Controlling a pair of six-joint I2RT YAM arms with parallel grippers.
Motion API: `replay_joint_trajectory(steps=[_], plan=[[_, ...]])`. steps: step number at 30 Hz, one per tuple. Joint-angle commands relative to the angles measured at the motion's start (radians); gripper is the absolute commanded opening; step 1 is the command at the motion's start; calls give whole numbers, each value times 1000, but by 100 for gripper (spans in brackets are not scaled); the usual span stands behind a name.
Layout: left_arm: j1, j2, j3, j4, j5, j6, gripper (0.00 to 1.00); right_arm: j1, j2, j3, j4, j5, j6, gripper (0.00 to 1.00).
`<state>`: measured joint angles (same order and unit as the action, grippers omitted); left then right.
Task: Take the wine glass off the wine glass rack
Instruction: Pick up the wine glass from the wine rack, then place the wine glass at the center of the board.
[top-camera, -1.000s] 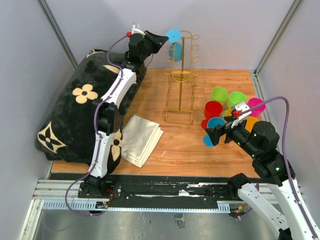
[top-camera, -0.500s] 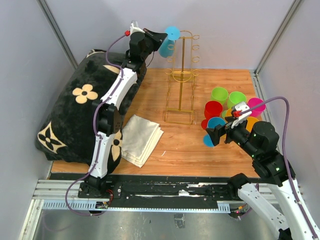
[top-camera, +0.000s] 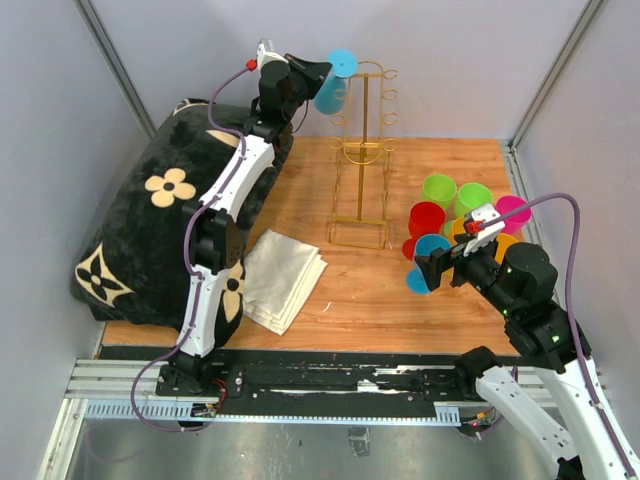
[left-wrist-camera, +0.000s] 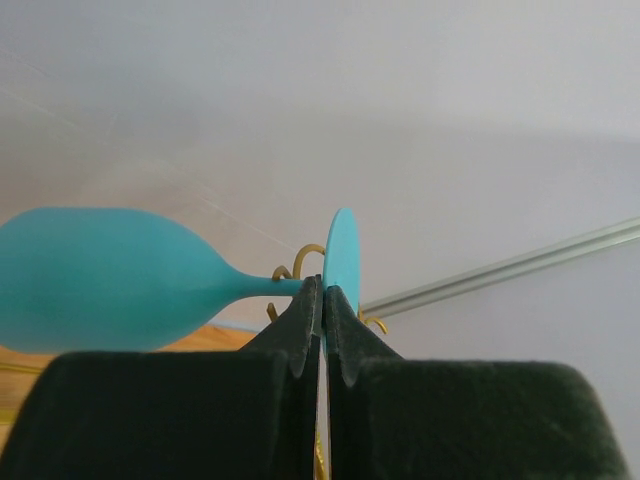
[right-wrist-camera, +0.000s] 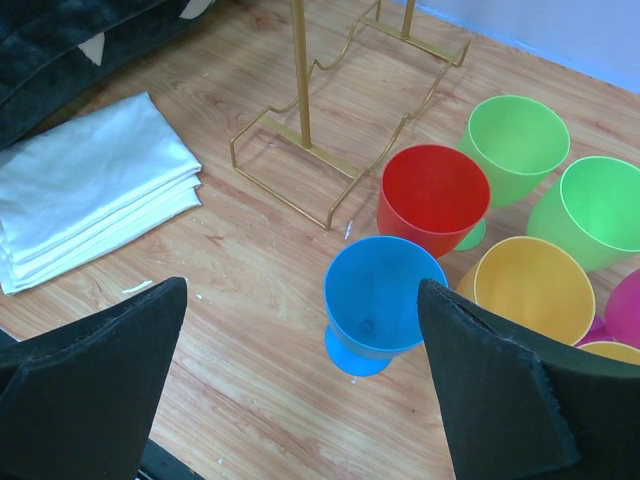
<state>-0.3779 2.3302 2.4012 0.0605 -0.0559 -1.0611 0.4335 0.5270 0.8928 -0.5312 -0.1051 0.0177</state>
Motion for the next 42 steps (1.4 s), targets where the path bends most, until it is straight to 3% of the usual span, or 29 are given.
replay_joint_trajectory(steps=[1,9,21,27,42], plan=[[0,-67,10,10,-56,49,1,15,-8,31,-6,15,-15,98],[0,-87,-17,21,-55,53,1,14,1,34,-6,17,-13,98],[-8,-190,-111,1,-121,201,0,15,-4,35,-5,22,-12,98],[-32,-373,-354,52,-135,318,0,14,-8,41,-3,25,4,98],[-35,-1006,-1111,196,-11,297,0,14,-62,24,-6,27,162,98]])
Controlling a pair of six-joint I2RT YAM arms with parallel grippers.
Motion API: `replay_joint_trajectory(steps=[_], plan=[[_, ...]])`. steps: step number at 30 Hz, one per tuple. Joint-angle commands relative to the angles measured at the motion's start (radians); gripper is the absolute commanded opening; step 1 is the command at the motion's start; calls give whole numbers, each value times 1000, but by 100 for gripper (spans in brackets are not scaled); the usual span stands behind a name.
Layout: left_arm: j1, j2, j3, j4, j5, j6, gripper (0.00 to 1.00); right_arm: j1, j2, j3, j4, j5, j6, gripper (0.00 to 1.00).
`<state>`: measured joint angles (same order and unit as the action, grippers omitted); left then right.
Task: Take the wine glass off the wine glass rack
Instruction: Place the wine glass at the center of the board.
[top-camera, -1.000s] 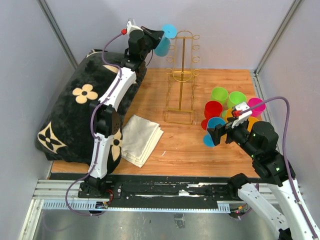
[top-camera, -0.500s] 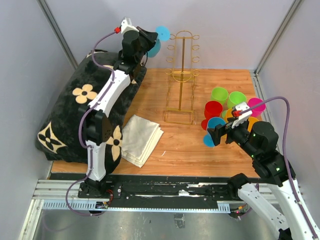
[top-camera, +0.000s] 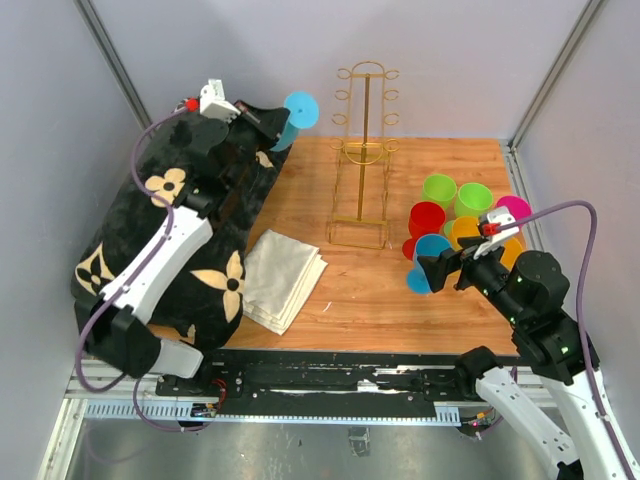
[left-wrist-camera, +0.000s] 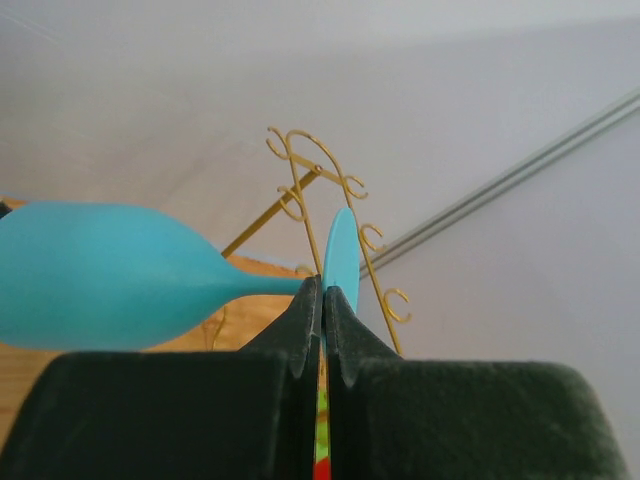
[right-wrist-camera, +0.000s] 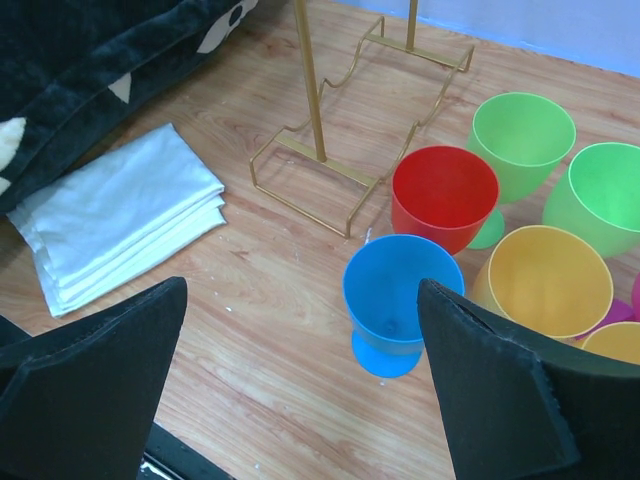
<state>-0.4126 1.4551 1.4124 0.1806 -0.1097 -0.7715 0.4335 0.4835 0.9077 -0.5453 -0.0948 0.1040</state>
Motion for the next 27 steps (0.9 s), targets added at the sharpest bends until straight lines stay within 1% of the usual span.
replay_joint_trajectory(steps=[1,3,6,8,12,14,16,19,22,23,27], plan=[[0,-168,-169,78,72,4,0,14,-21,7,8,19,89,98],[0,-243,-253,65,117,-5,1,15,-20,4,6,23,120,98],[0,-377,-427,114,210,-52,0,15,-8,6,-2,11,189,98],[0,-461,-516,146,268,-75,0,14,9,10,-5,-21,248,100],[-2,-590,-615,92,375,-77,0,14,71,10,39,-138,396,92],[-10,-628,-660,84,434,-92,1,14,100,1,101,-230,488,88],[-41,-656,-706,111,479,-110,0,14,124,-19,190,-298,574,84],[-126,-672,-746,124,479,-109,0,14,156,-48,304,-403,678,79],[-208,-676,-772,135,418,-110,1,14,179,-57,380,-497,723,72],[-234,-675,-782,148,399,-113,1,14,184,-58,403,-521,738,72],[-325,-639,-805,237,362,-130,1,15,204,-56,416,-599,735,70]])
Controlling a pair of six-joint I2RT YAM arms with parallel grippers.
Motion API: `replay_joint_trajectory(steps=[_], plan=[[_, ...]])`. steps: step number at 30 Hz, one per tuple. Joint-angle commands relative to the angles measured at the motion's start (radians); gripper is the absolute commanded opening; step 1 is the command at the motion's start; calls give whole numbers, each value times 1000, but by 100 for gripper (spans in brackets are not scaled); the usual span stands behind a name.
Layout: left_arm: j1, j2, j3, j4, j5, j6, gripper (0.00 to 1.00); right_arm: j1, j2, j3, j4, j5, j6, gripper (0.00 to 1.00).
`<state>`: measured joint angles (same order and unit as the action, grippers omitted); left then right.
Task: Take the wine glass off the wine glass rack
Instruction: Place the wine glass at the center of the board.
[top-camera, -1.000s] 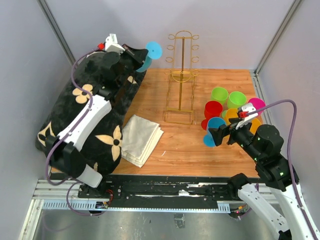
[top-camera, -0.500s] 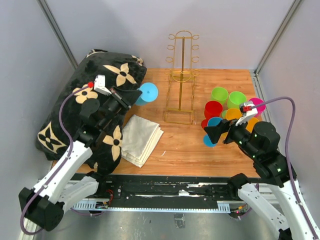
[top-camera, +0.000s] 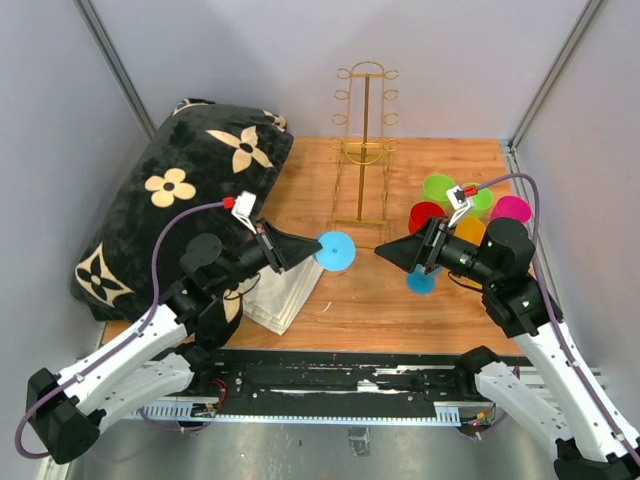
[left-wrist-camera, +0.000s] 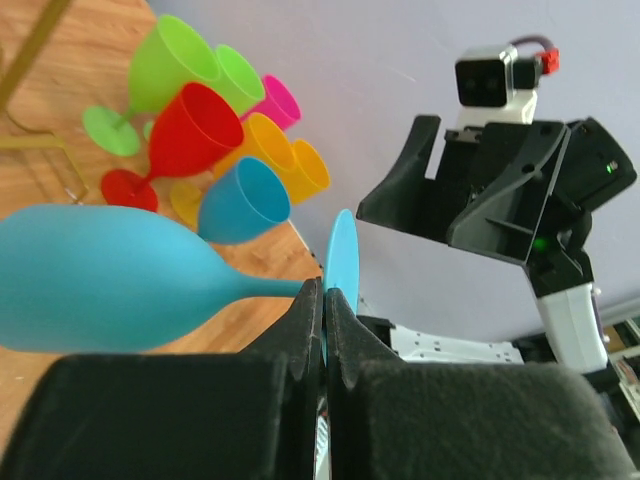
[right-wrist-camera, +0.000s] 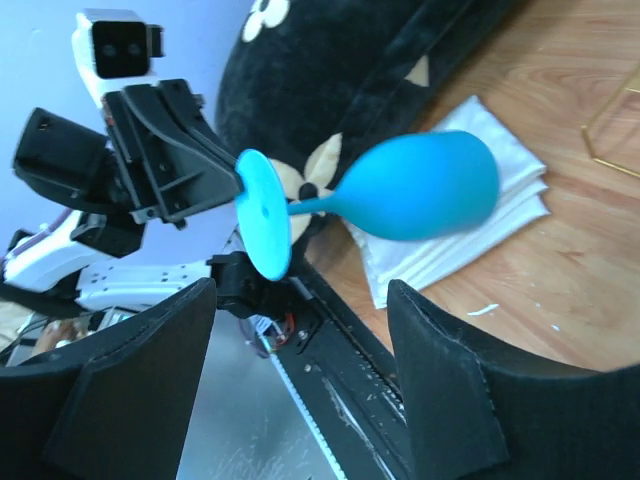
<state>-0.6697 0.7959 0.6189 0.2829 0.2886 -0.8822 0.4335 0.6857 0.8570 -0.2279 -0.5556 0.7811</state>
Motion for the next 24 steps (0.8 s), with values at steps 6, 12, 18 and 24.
replay_joint_trajectory(steps=[6,12,18,24], plan=[[-123,92,-21,243,-29,-34,1,21,37,-26,123,-180,94,58],[-140,94,-33,243,-39,-33,1,27,63,-26,159,-227,98,41],[-145,95,-37,253,-31,-32,1,31,97,-35,189,-294,112,29],[-146,103,-24,247,-5,-22,0,38,120,-27,190,-296,113,21]])
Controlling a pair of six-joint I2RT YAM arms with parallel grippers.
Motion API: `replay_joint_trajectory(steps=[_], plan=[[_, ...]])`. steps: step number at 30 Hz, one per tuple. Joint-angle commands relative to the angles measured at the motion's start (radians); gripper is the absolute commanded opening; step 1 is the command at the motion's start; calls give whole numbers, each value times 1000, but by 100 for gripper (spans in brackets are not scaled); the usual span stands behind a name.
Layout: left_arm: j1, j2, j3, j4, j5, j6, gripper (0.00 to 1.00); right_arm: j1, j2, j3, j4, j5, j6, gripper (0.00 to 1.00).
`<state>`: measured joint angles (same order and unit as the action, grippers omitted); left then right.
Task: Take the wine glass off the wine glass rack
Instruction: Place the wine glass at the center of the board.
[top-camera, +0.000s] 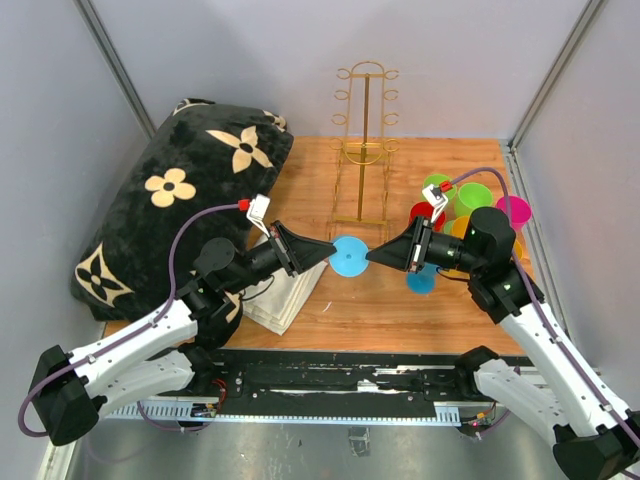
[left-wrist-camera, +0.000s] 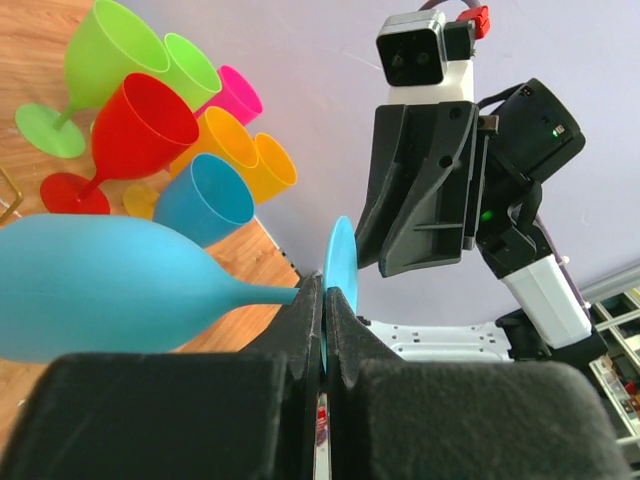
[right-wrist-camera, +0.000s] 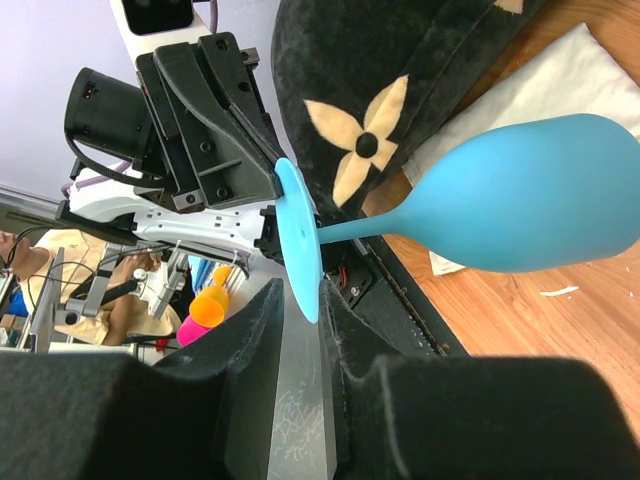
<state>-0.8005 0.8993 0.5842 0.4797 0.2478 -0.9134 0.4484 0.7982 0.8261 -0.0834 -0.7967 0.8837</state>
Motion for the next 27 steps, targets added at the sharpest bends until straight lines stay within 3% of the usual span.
replay_joint_trajectory(steps=[1,10,18,27], plan=[[-16,0,13,54,41,10,1,23,7,5,45,-54,9,21],[-20,-17,11,25,33,3,1,23,-3,0,-5,10,-17,26],[-20,-40,41,-37,18,41,1,23,-41,6,-52,105,-52,39],[-24,-21,50,-17,41,29,0,24,-12,2,41,-28,14,31]])
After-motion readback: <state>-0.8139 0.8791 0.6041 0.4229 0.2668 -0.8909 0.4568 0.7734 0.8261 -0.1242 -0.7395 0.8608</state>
